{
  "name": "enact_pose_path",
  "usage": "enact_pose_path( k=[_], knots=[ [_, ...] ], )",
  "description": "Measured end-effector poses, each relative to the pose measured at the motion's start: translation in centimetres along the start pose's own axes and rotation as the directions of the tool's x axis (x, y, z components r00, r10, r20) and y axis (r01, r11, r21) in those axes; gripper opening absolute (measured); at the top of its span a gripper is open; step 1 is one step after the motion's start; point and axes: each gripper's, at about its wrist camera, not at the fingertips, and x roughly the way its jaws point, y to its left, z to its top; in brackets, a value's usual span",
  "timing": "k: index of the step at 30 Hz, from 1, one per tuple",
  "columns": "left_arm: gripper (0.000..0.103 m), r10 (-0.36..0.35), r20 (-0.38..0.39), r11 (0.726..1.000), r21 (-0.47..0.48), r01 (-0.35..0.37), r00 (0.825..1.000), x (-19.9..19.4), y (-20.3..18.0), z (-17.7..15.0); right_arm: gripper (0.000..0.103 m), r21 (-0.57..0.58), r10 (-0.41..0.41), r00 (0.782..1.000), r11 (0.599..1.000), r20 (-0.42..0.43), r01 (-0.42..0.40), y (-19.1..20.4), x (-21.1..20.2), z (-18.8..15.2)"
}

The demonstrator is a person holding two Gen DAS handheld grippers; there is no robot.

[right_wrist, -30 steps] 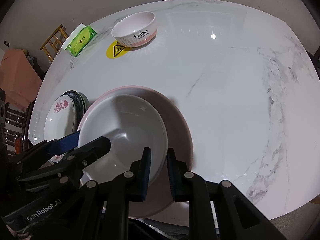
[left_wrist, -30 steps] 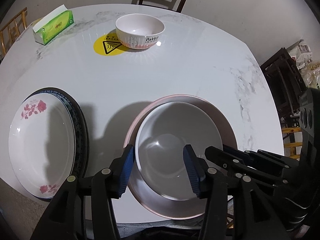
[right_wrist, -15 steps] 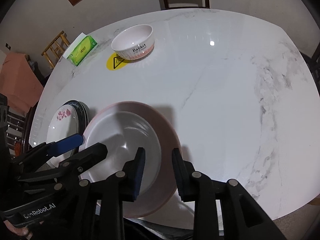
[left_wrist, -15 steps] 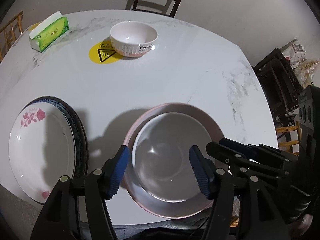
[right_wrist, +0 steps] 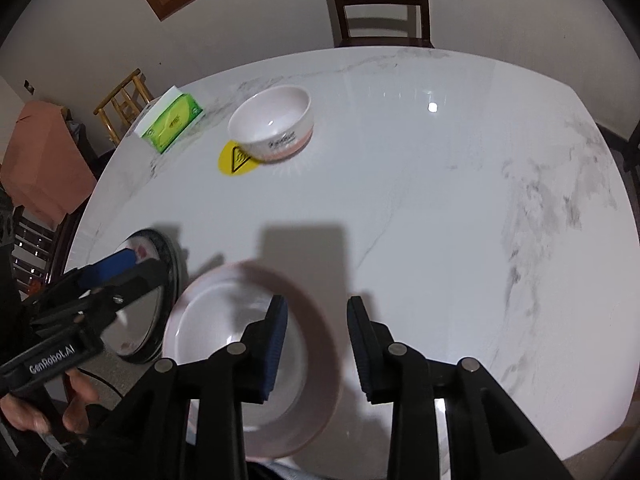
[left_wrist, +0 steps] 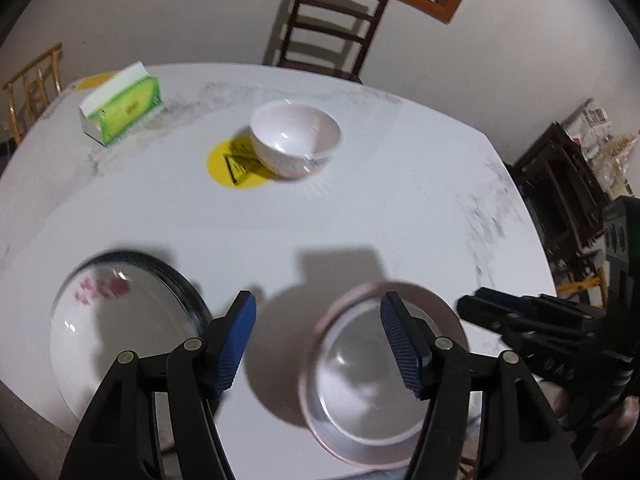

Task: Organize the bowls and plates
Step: 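Move the left tool to the rim of the white 'Rabbit' bowl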

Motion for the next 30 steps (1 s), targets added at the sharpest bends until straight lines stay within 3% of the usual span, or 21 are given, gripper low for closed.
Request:
enact_pose_path(
  k=[5,17,22,30],
  knots=[
    [0.061,0.0,-0.006,0.999,-0.054,0.0,1.0,1.0,2.0,1.1,0.031,0.019,0.017,1.0,1.0,-0.002,-0.017,-1.9,1.1,2.6],
    [0.061,0.128,-0.048,0.983,-0.127,-0.133,0.991,5.0,6.5,5.7,0.031,0.017,0.054,0.998,0.998,-0.025,-0.053,-4.1,6.3,10.2],
    [0.061,0.197,-0.086,0.97,-0.129,-0.207,0.977,6.8,7.3,9.0,0.031,0.01,0.079,0.997,0.997,-0.02,-0.079,-3.7,8.2,13.3],
    [0.061,0.177,-0.08,0.974,-0.126,-0.186,0.981,9.6,6.9,13.2,0.031,-0.023,0.104,0.994,0.994,-0.018,-0.105,-1.4,10.7,17.3]
  ],
)
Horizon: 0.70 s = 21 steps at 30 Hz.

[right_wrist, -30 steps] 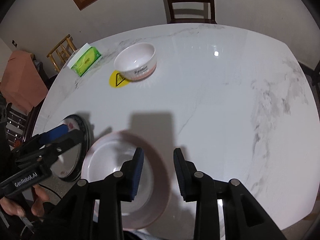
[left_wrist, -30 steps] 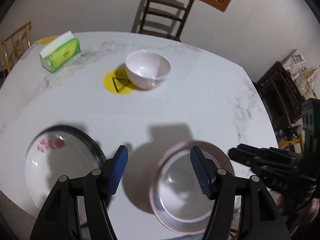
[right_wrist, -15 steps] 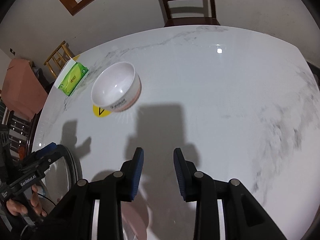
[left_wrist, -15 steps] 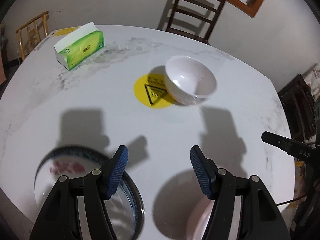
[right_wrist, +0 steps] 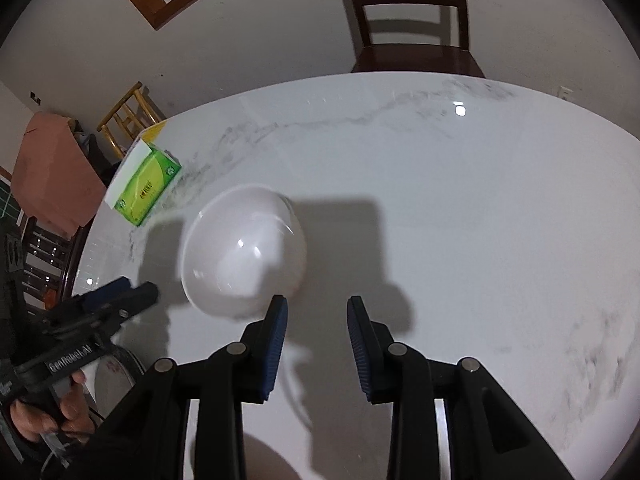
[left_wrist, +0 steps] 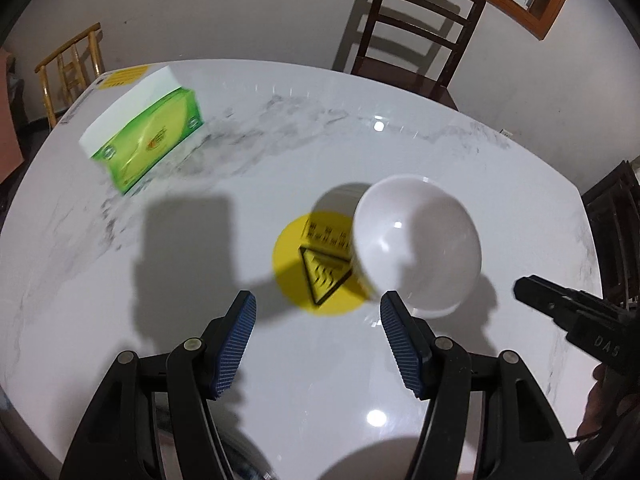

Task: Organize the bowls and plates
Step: 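Move the left tool to the rim of the white 'Rabbit' bowl, then grasp the rim of the 'Rabbit' bowl with the left tool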

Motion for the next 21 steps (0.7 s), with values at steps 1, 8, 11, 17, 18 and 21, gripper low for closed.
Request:
enact_pose_path(
  k=[1,8,11,17,18,21],
  knots=[
    [0.061,-0.004,-0.003,1.0,0.0,0.004,1.0,0.3,-0.2,0.4,0.031,-0.005,-0.003,1.0,1.0,-0.002,0.003,0.4,0.4,0.5],
    [0.056,-0.011,-0.011,1.0,-0.009,0.011,1.0,2.7,-1.3,2.6,0.031,-0.037,-0.049,0.999,0.998,-0.022,0.048,2.0,3.0,2.2],
    [0.051,-0.024,-0.021,0.999,-0.024,0.023,0.999,3.8,-1.4,2.9,0.031,-0.032,-0.051,0.998,0.998,-0.037,0.05,1.9,4.0,2.4],
    [0.037,-0.043,-0.049,0.997,-0.065,0.039,0.998,6.2,-1.2,3.1,0.031,-0.043,-0.056,0.997,0.998,-0.052,0.054,2.2,5.5,2.1],
    [0.032,-0.045,-0.052,0.997,-0.072,0.041,0.998,6.4,-1.1,3.0,0.031,-0.045,-0.054,0.997,0.998,-0.05,0.051,2.3,5.7,2.0],
    [0.025,-0.054,-0.068,0.995,-0.09,0.048,0.996,7.2,-0.9,2.8,0.031,-0.042,-0.045,0.997,0.998,-0.055,0.043,2.4,6.2,1.8]
  ],
)
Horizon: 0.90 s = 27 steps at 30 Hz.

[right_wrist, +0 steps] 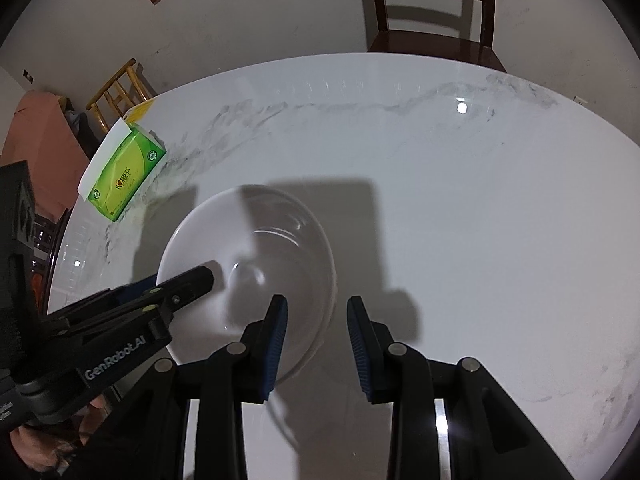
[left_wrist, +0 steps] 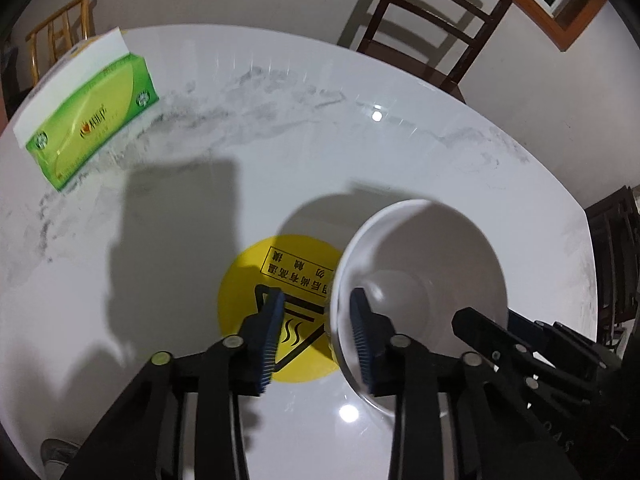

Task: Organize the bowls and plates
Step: 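Grasp the rim of the 'Rabbit' bowl with the left tool, then lift and carry the 'Rabbit' bowl over the nested pink and 'Dog' bowls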

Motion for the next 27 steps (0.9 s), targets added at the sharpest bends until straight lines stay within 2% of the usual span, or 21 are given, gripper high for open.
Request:
enact_pose_path(
  k=[1,3,5,16,27],
  knots=[
    [0.023,-0.005,-0.007,1.0,-0.004,0.005,1.0,0.2,0.0,-0.1,0.031,0.002,0.004,1.0,1.0,-0.002,-0.004,0.0,0.2,0.0],
    [0.017,-0.038,-0.014,0.999,-0.011,0.038,0.999,0.4,0.0,-0.3,0.023,0.012,0.01,1.0,1.0,-0.004,-0.01,0.0,0.4,-0.3],
    [0.012,-0.053,-0.023,0.999,-0.008,0.053,0.998,0.5,-0.2,-0.5,0.022,0.022,0.021,1.0,1.0,0.0,-0.021,-0.1,0.4,-0.4],
    [0.012,-0.042,-0.026,0.999,0.017,0.043,0.999,-1.2,-1.4,-2.4,0.021,0.028,0.017,1.0,0.999,0.007,-0.017,-0.3,-1.8,-2.4],
    [0.012,-0.044,-0.002,0.995,0.095,0.044,0.999,-5.9,-4.5,-5.4,0.021,0.028,0.006,0.998,1.0,0.055,-0.008,0.1,-8.2,-5.6]
  ],
)
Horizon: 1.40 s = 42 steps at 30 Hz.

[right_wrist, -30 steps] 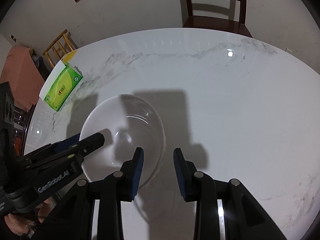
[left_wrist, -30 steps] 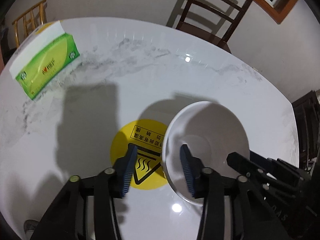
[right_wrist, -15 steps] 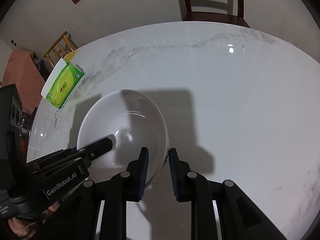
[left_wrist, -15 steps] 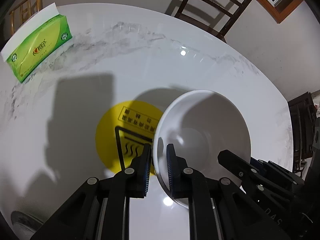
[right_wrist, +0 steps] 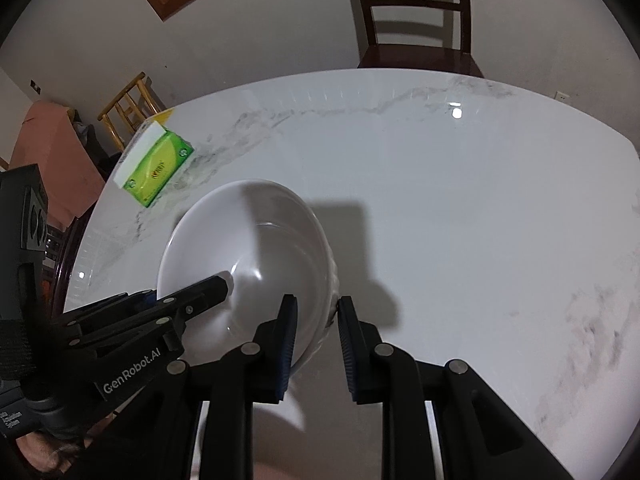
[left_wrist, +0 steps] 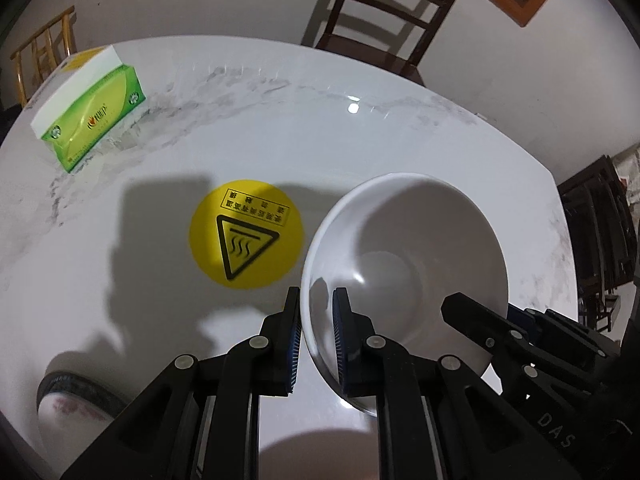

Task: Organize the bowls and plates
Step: 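Lift and carry the 'Rabbit' bowl over the nested pink and 'Dog' bowls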

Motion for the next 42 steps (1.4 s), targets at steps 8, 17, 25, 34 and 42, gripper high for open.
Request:
enact_pose_path(
  k=[8,17,25,34,42],
  knots=[
    [0.012,-0.022,0.003,0.999,0.047,0.022,1.0,-4.2,-1.8,-3.5,0.021,-0.004,-0.004,1.0,1.0,0.024,0.004,0.9,-4.8,-3.5],
    [0.012,-0.045,0.007,0.995,0.092,0.044,0.999,-8.0,-2.7,-8.3,0.021,-0.02,-0.02,0.999,1.0,0.048,0.021,2.3,-9.4,-8.6],
    [0.012,-0.055,0.016,0.994,0.1,0.053,0.998,-10.5,-2.4,-12.5,0.021,-0.022,-0.006,0.999,1.0,0.037,0.007,3.4,-10.8,-13.3],
    [0.012,-0.045,-0.013,0.994,0.099,0.046,0.999,-10.6,-1.8,-16.0,0.021,0.029,0.024,1.0,0.999,0.012,-0.024,3.1,-10.1,-17.3],
    [0.012,-0.037,-0.031,0.995,0.088,0.04,0.999,-9.8,-1.4,-17.5,0.021,0.056,0.021,1.0,0.998,-0.015,-0.02,2.8,-8.7,-19.1]
  ],
)
